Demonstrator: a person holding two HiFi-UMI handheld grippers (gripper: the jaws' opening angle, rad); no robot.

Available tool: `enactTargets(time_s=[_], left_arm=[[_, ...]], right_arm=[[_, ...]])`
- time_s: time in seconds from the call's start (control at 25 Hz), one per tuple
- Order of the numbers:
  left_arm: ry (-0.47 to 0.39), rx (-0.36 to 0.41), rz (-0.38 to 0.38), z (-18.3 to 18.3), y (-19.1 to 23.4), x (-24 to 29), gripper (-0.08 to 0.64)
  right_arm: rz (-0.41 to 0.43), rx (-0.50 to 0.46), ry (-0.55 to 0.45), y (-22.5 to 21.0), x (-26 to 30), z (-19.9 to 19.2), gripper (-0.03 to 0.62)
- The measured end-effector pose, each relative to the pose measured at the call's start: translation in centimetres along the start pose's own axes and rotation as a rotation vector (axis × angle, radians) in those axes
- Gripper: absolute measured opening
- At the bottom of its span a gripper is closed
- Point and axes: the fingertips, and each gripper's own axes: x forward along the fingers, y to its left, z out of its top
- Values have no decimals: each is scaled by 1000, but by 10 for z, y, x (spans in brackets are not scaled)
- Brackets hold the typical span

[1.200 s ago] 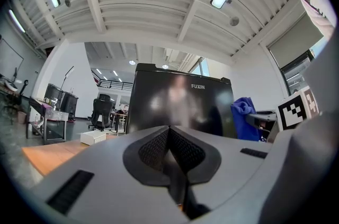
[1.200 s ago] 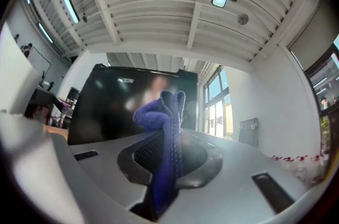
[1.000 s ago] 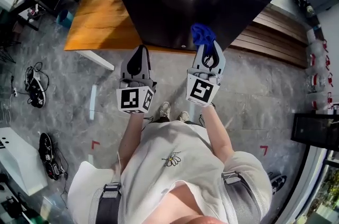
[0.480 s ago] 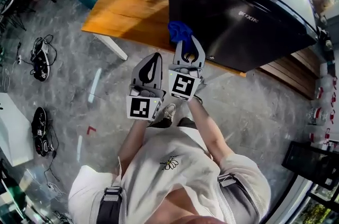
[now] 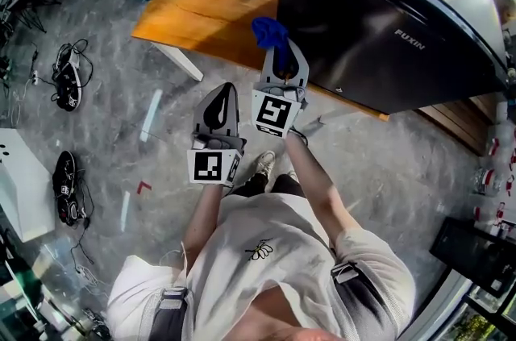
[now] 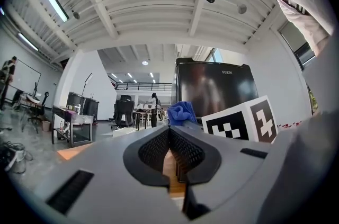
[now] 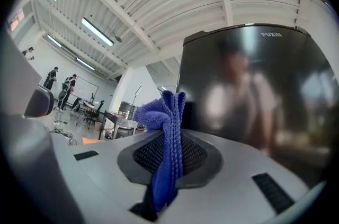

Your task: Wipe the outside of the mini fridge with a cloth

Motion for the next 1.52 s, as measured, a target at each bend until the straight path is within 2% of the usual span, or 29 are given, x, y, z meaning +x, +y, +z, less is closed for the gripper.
enactTargets(time_s=[0.24, 0.48, 0.6, 0.76, 1.08, 1.2, 1.32, 1.52], left_arm=[[7, -11, -16, -1, -6, 6, 5], [5, -22, -67, 4, -23, 13, 5], [-1, -28, -100, 6, -37, 18, 5], [-10, -41, -158, 8, -67, 26, 5], [-8, -55, -273, 6, -137, 34, 5], [-5, -54, -302, 6, -158, 35, 5], [2, -53, -328, 5, -176, 35, 5], [12, -44, -351, 3, -192, 36, 5]], right_arm=[[-11, -26, 3, -8, -6, 2, 61], [-68, -29, 19, -39, -30, 5, 63], [-117, -52, -27, -62, -45, 13, 63], [-194, -70, -31, -102, -70, 15, 63], [-346, -73, 51, -188, -122, -2, 63], [-386, -109, 77, -215, -136, -6, 61], [-420, -145, 84, -237, -147, -8, 63], [-495, -134, 95, -270, -164, -12, 61]])
